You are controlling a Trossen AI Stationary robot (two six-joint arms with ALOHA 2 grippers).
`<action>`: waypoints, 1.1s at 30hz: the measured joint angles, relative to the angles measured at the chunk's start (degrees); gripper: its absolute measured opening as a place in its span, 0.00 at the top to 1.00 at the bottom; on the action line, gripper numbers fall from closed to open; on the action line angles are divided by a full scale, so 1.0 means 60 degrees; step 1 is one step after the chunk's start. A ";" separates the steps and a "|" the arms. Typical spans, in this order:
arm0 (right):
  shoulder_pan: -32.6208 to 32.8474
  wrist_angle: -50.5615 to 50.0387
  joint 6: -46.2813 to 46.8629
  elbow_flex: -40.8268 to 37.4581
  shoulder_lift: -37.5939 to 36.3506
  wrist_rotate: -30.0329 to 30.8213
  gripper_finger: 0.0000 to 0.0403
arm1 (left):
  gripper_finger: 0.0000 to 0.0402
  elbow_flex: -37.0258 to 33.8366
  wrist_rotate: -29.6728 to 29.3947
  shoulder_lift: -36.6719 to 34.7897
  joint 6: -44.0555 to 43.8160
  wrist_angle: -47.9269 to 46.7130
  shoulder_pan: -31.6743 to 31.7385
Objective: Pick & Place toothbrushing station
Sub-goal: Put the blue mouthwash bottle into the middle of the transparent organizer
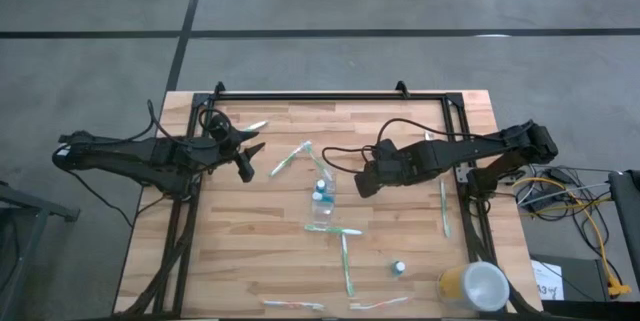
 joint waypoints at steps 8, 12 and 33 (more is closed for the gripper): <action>0.0000 0.0000 0.0298 -0.0004 0.0016 0.0024 0.71 | 0.60 0.0000 0.0000 0.0000 0.0000 -0.0002 0.0000; 0.0000 0.0008 0.0367 -0.0016 0.0128 0.0408 0.71 | 0.60 0.0000 0.0004 0.0000 0.0001 -0.0002 0.0000; -0.0102 0.1479 0.1287 -0.1845 0.0219 -0.0182 0.54 | 0.60 0.0000 0.0007 0.0004 0.0000 -0.0009 -0.0004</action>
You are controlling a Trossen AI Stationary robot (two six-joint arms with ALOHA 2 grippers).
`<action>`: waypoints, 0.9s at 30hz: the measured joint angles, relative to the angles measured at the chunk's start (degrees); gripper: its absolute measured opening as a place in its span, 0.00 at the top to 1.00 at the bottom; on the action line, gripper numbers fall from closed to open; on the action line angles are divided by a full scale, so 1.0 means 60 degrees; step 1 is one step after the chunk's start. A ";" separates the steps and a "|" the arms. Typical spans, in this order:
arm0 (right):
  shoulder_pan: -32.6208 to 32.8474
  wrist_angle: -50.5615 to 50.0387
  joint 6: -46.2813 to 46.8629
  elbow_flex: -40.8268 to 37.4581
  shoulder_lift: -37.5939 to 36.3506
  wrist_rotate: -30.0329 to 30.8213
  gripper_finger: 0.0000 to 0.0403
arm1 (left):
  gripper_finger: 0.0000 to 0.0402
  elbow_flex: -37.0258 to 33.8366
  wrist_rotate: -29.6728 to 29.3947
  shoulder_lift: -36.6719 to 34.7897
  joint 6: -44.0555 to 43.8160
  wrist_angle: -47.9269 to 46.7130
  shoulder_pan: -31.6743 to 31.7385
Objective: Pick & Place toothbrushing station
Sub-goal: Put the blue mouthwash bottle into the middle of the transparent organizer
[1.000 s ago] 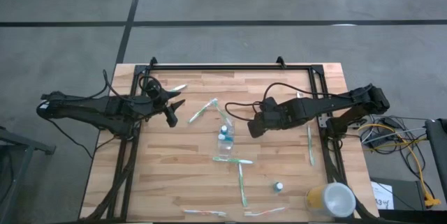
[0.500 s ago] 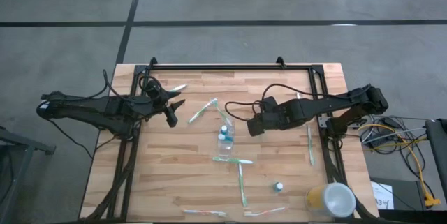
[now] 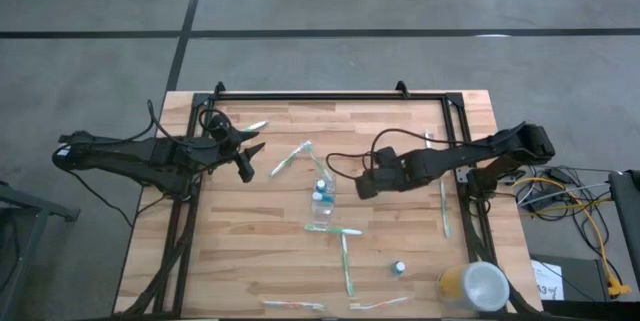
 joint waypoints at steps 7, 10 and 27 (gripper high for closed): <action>-0.0007 0.0797 0.0023 -0.0641 -0.0001 0.0072 0.55 | 0.60 0.0000 0.0000 0.0000 0.0000 0.0004 0.0002; -0.0007 0.1045 0.0103 -0.0763 -0.0004 0.0145 0.57 | 0.60 0.0000 0.0000 0.0000 0.0000 0.0004 0.0000; 0.0000 0.1042 0.0079 -0.0935 -0.0015 0.0109 0.75 | 0.60 0.0000 0.0000 0.0000 0.0000 0.0003 0.0000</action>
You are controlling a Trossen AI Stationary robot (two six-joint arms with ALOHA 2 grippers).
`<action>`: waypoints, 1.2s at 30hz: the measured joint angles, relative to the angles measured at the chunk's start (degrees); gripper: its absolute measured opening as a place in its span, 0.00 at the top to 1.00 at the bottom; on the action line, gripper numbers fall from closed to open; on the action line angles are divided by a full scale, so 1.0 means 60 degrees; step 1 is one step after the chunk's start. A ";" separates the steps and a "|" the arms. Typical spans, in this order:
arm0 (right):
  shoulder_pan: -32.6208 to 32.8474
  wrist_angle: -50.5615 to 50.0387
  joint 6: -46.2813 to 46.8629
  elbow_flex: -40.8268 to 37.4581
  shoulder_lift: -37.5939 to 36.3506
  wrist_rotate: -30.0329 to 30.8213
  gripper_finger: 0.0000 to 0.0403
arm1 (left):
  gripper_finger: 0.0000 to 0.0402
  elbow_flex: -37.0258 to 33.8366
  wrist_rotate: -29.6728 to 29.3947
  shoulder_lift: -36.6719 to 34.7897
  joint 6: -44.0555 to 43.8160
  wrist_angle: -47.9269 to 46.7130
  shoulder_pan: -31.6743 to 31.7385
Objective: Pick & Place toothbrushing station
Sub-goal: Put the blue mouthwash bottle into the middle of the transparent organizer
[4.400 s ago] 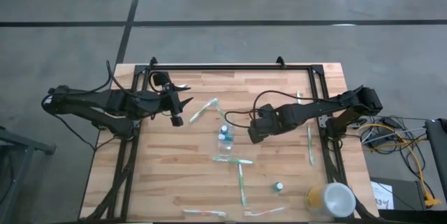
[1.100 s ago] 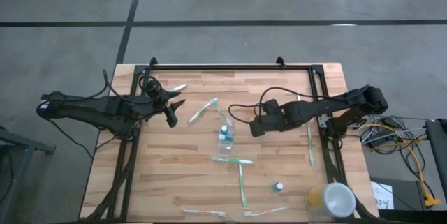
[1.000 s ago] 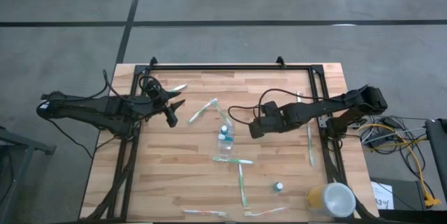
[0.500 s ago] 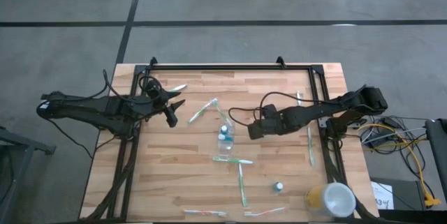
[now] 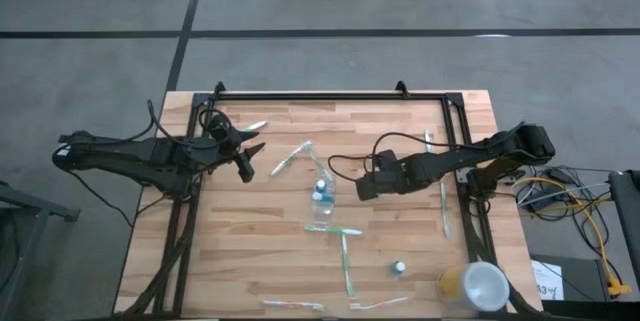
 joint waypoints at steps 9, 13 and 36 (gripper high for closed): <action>0.0000 -0.0015 -0.0152 0.0000 -0.0004 0.0000 0.82 | 0.60 0.0000 0.0000 0.0000 0.0000 0.0001 0.0000; 0.0000 -0.0015 -0.0174 0.0000 -0.0004 0.0040 0.86 | 0.60 0.0000 0.0000 0.0000 0.0000 0.0001 0.0000; -0.0044 0.0080 -0.0323 0.0098 -0.0135 0.0215 0.71 | 0.60 0.0000 -0.0001 0.0000 0.0000 0.0001 0.0004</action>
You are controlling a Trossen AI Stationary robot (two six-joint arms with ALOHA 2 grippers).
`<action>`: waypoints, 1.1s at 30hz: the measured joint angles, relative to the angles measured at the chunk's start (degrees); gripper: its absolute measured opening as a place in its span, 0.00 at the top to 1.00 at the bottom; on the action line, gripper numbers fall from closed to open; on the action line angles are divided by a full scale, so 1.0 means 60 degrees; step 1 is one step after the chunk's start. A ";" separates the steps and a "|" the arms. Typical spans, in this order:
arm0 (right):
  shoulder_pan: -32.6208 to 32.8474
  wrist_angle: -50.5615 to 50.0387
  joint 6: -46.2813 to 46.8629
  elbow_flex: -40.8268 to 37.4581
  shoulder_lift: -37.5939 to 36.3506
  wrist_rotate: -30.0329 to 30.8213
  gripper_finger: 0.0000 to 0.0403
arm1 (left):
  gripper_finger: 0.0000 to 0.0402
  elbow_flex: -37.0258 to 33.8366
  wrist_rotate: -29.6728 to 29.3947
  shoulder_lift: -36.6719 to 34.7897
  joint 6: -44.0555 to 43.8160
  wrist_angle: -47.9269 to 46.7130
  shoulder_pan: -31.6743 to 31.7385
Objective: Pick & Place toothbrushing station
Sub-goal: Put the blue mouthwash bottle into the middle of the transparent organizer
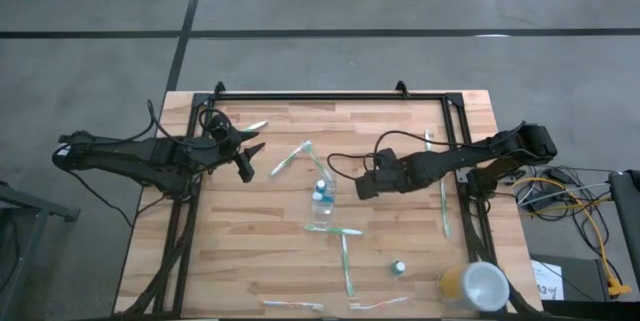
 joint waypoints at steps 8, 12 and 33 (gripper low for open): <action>-0.0195 0.0240 -0.0140 -0.0004 0.0004 0.0114 0.67 | 0.60 0.0000 0.0001 0.0000 0.0000 0.0000 -0.0004; -0.0344 0.0295 -0.0248 -0.0007 0.0004 0.0148 0.66 | 0.60 0.0000 0.0001 0.0000 0.0000 -0.0004 -0.0001; -0.0631 0.0754 -0.0315 -0.0456 0.0011 -0.0357 0.65 | 0.60 0.0000 -0.0002 0.0000 0.0000 -0.0004 0.0000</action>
